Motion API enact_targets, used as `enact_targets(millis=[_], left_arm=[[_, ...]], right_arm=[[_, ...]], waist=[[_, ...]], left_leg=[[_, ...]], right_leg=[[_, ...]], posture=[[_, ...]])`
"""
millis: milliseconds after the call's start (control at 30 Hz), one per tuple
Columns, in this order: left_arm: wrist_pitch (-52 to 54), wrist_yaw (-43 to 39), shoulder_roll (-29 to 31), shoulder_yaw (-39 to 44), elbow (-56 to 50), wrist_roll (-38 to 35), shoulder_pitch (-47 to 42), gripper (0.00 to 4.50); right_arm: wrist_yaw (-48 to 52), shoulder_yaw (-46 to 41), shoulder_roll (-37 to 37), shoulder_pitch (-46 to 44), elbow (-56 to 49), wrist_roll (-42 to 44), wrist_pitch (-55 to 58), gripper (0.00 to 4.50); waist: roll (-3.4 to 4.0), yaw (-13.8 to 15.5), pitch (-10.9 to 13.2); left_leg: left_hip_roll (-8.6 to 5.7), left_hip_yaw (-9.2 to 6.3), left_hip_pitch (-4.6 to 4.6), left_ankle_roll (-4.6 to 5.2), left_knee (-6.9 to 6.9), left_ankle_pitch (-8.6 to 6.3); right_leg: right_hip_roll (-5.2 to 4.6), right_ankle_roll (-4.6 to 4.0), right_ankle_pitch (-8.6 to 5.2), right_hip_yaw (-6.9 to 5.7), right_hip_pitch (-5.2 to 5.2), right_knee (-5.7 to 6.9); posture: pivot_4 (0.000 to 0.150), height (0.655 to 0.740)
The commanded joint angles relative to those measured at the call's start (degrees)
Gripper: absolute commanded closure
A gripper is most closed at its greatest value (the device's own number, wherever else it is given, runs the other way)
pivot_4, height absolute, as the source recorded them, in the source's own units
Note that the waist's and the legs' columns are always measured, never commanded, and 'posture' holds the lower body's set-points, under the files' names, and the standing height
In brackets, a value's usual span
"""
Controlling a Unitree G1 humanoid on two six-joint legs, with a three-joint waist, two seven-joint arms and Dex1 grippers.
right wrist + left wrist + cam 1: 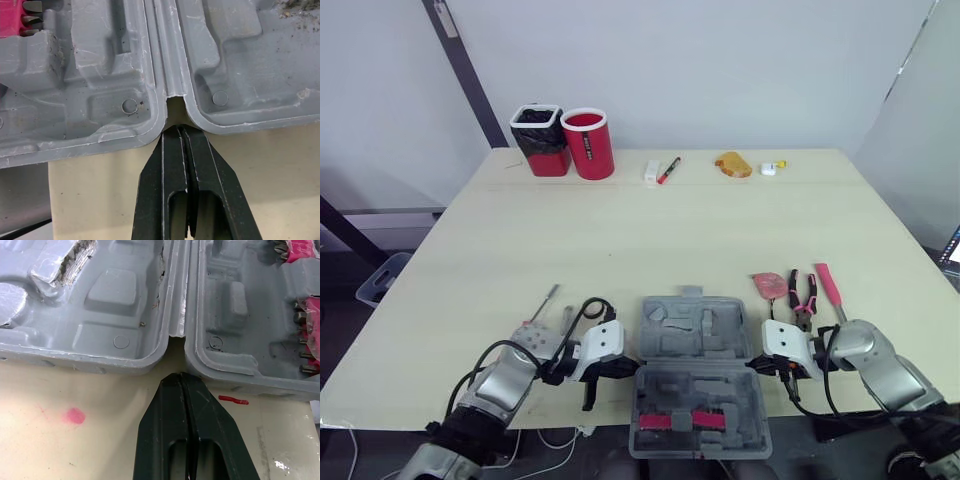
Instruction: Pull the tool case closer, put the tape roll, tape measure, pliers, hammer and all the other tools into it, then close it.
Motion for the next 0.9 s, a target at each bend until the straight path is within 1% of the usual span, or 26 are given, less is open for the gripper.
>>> enact_targets(millis=[33, 400, 567, 633, 700, 800, 900], left_arm=[[0.1, 0.1, 0.9, -0.5, 0.4, 0.4, 0.9, 4.47], [0.5, 0.3, 1.4, -0.6, -0.9, 0.1, 2.0, 4.47], [-0.5, 1.6, 1.0, 0.6, -0.8, -0.8, 2.4, 4.47], [-1.2, 1.2, 1.3, 1.9, -1.6, -2.8, 3.3, 4.47], [-1.2, 1.1, 1.3, 4.5, -3.8, -6.3, 5.5, 4.47], [-1.8, 3.2, 1.0, 10.0, -7.1, -10.8, 10.3, 4.47], [0.9, 6.1, -0.4, 16.4, -11.1, -17.0, 14.8, 4.47]], right_arm=[[0.4, 1.6, -0.6, 1.5, -1.2, 0.2, 0.7, 4.50], [-0.4, 1.4, -0.5, 1.4, -0.5, 0.0, 0.2, 4.50], [-3.0, -0.9, -0.4, 1.0, 0.9, 0.4, -1.2, 4.50], [-3.7, -2.6, -0.7, 1.4, 0.9, 1.5, -1.6, 4.50], [-4.1, -5.6, -1.6, 2.8, 0.1, 4.0, -0.9, 4.50], [-5.3, -13.1, -1.5, 7.2, -2.7, 10.8, -0.3, 4.50], [-5.9, -19.6, -0.7, 11.6, -6.0, 17.0, -0.9, 4.50]], waist=[[0.00, 0.0, 0.0], [-0.02, -0.1, 0.0], [-0.03, -0.1, 0.0], [-0.03, -0.1, 0.0], [-0.02, 0.0, 0.0], [-0.02, 0.2, 0.0], [-0.01, 0.4, 0.0]], left_leg=[[0.00, 0.00, 0.00, 0.00, 0.00, 0.00], [0.01, 0.00, 0.01, 0.00, 0.00, 0.00], [0.01, 0.01, 0.02, 0.00, 0.00, 0.00], [0.01, 0.02, 0.03, 0.00, 0.00, 0.00], [0.02, 0.02, 0.03, 0.00, 0.00, 0.00], [0.02, 0.03, -0.03, 0.00, 0.00, 0.00], [0.04, -0.01, -0.07, 0.00, -0.01, 0.00]], right_leg=[[0.00, -0.01, 0.00, 0.00, 0.00, 0.00], [0.01, -0.15, -0.09, 0.00, 0.00, 0.00], [0.01, -0.16, -0.09, 0.00, 0.00, 0.00], [0.00, -0.16, -0.09, 0.01, 0.00, 0.00], [0.00, -0.16, -0.09, 0.02, 0.00, 0.00], [-0.05, -0.16, -0.09, 0.02, -0.02, -0.01], [-0.10, -0.16, -0.09, -0.01, -0.03, -0.03]], posture=[[0.150, 0.7400], [0.150, 0.7400], [0.150, 0.7400], [0.150, 0.7400], [0.150, 0.7400], [0.150, 0.7400], [0.150, 0.7400]])
